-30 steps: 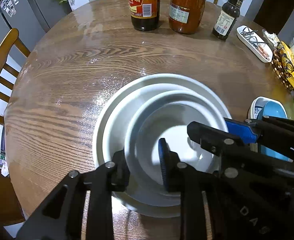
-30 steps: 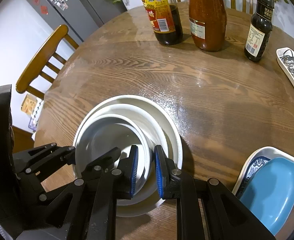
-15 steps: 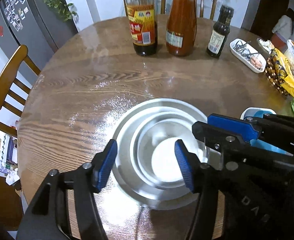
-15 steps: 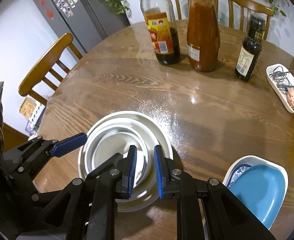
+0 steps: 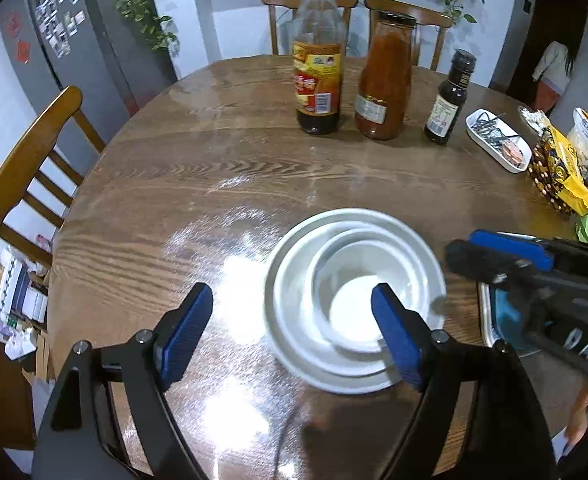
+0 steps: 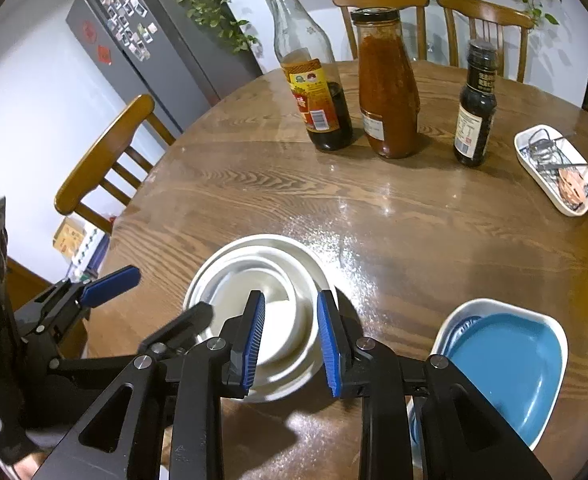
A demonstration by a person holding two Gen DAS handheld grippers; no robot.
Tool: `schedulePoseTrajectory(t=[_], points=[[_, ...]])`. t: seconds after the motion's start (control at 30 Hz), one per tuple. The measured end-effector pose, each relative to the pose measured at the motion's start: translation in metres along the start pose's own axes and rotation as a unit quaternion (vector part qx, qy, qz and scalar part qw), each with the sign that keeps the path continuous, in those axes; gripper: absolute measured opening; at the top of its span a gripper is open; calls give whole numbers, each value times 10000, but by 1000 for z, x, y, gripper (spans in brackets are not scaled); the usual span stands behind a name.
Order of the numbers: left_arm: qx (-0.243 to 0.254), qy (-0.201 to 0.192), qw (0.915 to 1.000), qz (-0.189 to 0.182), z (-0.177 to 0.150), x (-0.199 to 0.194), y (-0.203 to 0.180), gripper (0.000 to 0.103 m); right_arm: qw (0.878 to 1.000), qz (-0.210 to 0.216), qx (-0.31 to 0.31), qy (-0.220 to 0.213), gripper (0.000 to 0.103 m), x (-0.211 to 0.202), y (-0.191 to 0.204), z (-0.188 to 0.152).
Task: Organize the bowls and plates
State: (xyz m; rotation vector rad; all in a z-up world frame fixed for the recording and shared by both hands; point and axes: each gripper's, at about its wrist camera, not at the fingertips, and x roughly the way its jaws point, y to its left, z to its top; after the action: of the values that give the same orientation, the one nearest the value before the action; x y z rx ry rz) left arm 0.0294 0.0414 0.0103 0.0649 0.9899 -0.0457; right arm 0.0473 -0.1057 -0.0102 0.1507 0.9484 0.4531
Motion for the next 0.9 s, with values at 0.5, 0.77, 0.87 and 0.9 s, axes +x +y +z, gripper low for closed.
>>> schedulePoseTrajectory(t=[0.5,0.77,0.87,0.9], points=[[-834,445,9954,-148,-14,21,44,100,9993,47,340,172,47,2,-22,-15],[-1281,758,9885,-255,-19,35,65,100,9974,-31,654,309,58,8,-38,-20],[-1366,900,9860,-312,-20,41,69,100,9966,-70,716,391,58,12,-42,-22],[-1407,956,9848,-359,-20,43,71,100,9963,-53,751,424,58,14,-43,-22]])
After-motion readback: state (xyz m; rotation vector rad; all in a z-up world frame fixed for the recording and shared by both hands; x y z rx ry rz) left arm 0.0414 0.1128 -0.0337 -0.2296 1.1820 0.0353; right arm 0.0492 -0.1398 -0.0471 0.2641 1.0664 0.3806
